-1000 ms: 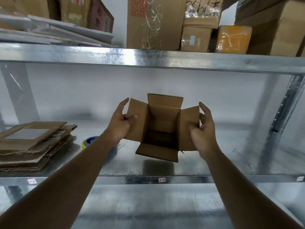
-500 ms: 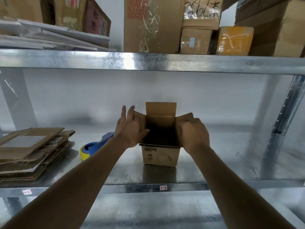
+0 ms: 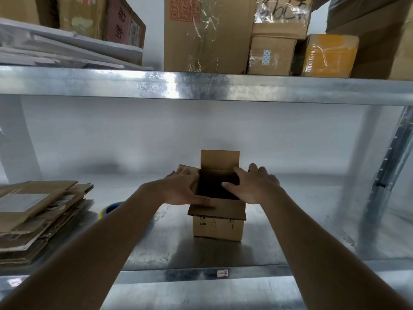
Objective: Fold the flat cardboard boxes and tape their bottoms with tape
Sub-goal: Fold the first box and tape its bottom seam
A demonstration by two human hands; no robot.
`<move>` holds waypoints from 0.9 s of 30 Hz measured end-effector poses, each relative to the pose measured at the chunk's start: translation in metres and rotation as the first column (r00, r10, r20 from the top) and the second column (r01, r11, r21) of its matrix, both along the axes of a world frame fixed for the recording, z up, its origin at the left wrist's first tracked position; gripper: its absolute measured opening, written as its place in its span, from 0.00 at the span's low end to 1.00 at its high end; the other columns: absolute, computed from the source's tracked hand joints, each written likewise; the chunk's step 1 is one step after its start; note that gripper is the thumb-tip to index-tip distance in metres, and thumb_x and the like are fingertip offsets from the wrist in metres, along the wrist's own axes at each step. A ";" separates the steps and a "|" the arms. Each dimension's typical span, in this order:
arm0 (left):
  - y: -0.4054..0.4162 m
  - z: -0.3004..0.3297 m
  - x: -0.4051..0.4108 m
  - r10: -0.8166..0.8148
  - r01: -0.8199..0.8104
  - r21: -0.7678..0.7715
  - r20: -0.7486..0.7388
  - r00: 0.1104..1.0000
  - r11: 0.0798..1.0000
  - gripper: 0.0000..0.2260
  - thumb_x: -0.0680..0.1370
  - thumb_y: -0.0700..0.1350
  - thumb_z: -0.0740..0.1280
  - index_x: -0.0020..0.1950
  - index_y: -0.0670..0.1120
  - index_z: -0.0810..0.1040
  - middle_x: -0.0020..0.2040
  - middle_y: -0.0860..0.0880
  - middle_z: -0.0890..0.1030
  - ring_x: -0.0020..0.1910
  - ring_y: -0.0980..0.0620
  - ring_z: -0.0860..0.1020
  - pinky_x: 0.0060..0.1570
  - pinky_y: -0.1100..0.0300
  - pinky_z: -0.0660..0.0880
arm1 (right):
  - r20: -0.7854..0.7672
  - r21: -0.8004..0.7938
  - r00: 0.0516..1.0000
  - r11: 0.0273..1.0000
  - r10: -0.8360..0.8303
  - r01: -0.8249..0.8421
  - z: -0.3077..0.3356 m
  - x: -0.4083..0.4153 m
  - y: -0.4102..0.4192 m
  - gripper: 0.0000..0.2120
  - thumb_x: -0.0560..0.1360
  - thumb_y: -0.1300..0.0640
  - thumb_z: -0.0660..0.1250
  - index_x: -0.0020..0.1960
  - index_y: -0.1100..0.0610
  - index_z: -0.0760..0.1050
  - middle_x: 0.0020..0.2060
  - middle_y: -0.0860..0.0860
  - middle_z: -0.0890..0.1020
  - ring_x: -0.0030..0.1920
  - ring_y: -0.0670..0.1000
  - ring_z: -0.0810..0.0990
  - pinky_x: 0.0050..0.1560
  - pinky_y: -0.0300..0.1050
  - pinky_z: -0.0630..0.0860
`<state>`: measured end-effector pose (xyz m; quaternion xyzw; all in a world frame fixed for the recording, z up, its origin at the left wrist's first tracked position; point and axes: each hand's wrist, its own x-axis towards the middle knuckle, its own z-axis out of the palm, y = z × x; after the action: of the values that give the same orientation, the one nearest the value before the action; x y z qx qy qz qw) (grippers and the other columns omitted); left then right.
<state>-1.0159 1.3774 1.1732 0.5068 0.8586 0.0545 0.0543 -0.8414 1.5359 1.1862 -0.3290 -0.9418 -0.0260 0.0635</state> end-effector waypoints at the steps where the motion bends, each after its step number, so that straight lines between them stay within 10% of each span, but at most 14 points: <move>1: 0.001 -0.001 -0.002 -0.007 0.007 -0.001 0.008 1.000 1.000 0.58 0.55 0.88 0.56 0.79 0.59 0.61 0.79 0.48 0.60 0.79 0.42 0.57 0.76 0.42 0.62 | 0.012 0.044 1.000 0.999 -0.016 0.016 -0.004 -0.006 0.003 0.33 0.82 0.30 0.50 0.82 0.43 0.56 0.78 0.56 0.63 0.78 0.62 0.61 0.72 0.62 0.65; 6: 0.005 -0.006 -0.014 -0.023 0.022 0.017 0.070 0.997 1.000 0.57 0.56 0.88 0.58 0.79 0.61 0.60 0.75 0.52 0.62 0.74 0.46 0.64 0.72 0.44 0.69 | -0.011 0.061 0.998 0.996 -0.064 0.064 -0.010 -0.023 0.026 0.27 0.84 0.40 0.44 0.83 0.40 0.51 0.76 0.58 0.66 0.75 0.63 0.62 0.72 0.62 0.61; 14: 0.018 -0.001 -0.014 -0.055 0.046 0.069 0.128 0.990 0.997 0.46 0.58 0.86 0.61 0.66 0.60 0.70 0.66 0.55 0.69 0.67 0.51 0.68 0.67 0.46 0.72 | 0.043 0.000 0.989 0.990 -0.144 0.144 -0.017 -0.042 0.039 0.31 0.82 0.34 0.44 0.82 0.42 0.57 0.75 0.59 0.67 0.75 0.63 0.65 0.75 0.64 0.54; 27: 0.015 -0.008 -0.014 -0.087 0.078 0.112 0.084 0.993 0.991 0.49 0.61 0.86 0.59 0.72 0.56 0.68 0.71 0.52 0.67 0.70 0.50 0.66 0.68 0.46 0.72 | 0.012 -0.073 0.981 0.978 -0.193 0.194 -0.018 -0.047 0.027 0.31 0.81 0.33 0.45 0.81 0.42 0.60 0.74 0.60 0.65 0.74 0.63 0.63 0.71 0.61 0.59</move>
<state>-1.0296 1.3925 1.1649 0.5413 0.8294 0.1210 0.0670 -0.8887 1.5633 1.1684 -0.4212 -0.9058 0.0020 0.0460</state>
